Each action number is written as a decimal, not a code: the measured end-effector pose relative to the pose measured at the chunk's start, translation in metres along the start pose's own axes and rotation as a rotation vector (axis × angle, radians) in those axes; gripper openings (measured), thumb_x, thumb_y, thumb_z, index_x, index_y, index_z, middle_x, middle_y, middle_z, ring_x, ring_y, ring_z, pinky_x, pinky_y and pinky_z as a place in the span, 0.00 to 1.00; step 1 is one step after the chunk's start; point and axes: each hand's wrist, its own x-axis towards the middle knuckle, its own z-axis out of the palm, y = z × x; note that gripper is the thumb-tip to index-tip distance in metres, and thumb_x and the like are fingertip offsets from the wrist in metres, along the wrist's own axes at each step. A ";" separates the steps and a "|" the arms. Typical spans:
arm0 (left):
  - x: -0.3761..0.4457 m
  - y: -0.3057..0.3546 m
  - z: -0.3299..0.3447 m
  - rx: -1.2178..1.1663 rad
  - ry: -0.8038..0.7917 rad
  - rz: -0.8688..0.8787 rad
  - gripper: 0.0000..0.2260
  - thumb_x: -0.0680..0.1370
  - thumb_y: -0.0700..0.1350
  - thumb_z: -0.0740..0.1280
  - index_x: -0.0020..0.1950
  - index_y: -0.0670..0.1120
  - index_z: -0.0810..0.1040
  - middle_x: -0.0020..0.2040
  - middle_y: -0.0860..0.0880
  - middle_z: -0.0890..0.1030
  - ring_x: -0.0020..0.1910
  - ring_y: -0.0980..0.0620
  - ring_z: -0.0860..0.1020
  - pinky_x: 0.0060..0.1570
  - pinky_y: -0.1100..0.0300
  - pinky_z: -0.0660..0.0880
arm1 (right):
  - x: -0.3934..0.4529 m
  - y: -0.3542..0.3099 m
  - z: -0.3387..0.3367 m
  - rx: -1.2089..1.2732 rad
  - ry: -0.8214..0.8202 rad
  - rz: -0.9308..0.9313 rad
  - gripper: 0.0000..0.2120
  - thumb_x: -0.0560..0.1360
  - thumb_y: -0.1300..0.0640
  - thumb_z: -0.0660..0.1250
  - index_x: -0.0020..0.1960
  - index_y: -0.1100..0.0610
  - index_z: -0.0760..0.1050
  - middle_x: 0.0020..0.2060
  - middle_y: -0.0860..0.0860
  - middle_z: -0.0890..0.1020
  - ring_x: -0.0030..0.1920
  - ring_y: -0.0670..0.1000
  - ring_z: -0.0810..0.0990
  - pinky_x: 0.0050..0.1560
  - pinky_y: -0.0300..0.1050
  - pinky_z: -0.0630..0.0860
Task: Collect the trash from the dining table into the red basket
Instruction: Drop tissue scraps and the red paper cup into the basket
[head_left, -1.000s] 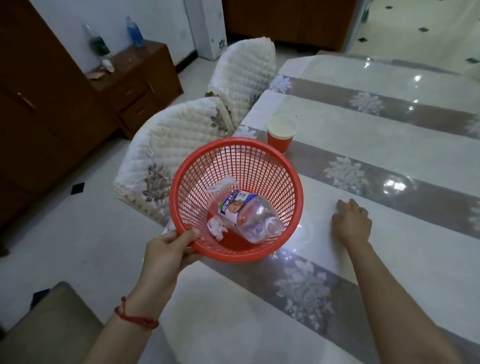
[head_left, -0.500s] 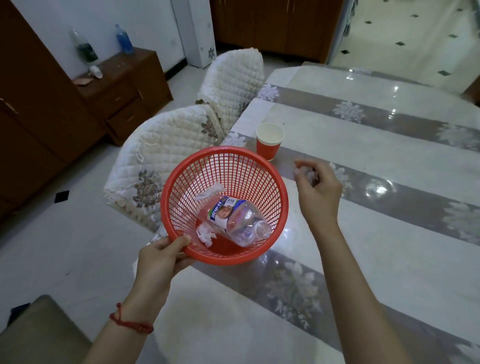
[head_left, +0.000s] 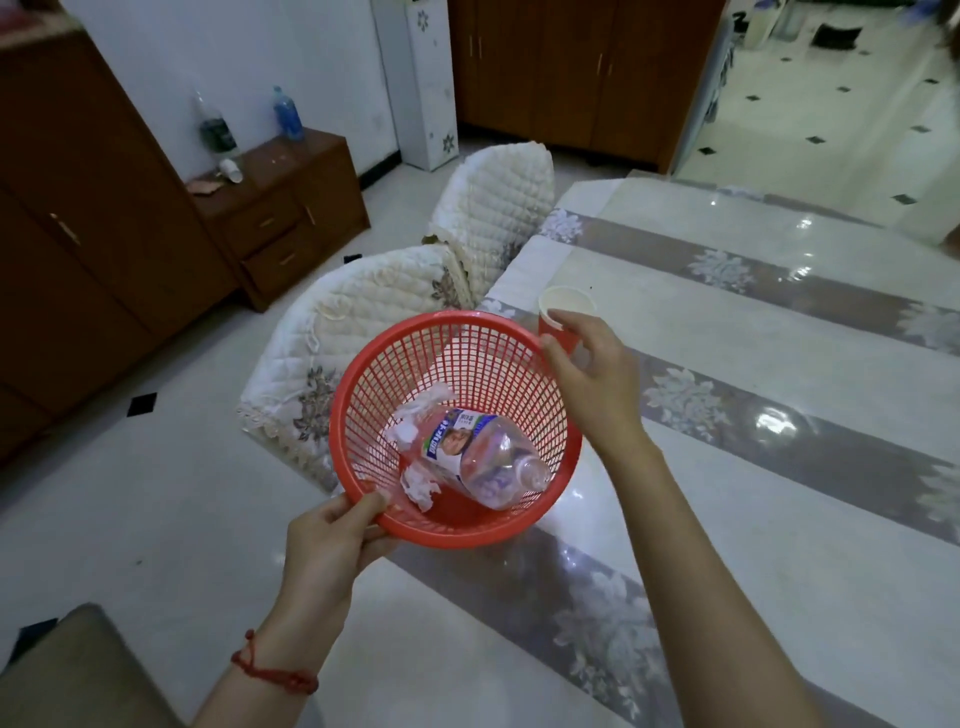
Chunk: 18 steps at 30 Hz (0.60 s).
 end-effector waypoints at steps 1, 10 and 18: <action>0.003 0.001 -0.001 -0.005 0.006 0.004 0.04 0.73 0.36 0.66 0.42 0.40 0.81 0.29 0.49 0.84 0.28 0.54 0.82 0.27 0.65 0.77 | 0.009 0.012 0.001 -0.028 0.011 0.044 0.14 0.73 0.56 0.66 0.58 0.58 0.78 0.56 0.56 0.82 0.51 0.44 0.75 0.50 0.28 0.64; 0.033 0.014 -0.005 -0.003 0.080 0.025 0.04 0.73 0.35 0.66 0.41 0.40 0.81 0.30 0.47 0.85 0.27 0.52 0.82 0.27 0.64 0.78 | 0.071 0.118 0.037 -0.341 -0.156 0.297 0.21 0.74 0.56 0.62 0.66 0.57 0.69 0.66 0.58 0.73 0.64 0.58 0.72 0.63 0.54 0.70; 0.059 0.017 -0.002 0.022 0.144 0.017 0.03 0.72 0.35 0.67 0.41 0.39 0.81 0.29 0.44 0.84 0.26 0.51 0.81 0.27 0.62 0.79 | 0.106 0.163 0.081 -0.558 -0.310 0.229 0.17 0.75 0.59 0.62 0.63 0.58 0.72 0.62 0.59 0.75 0.59 0.62 0.76 0.54 0.57 0.75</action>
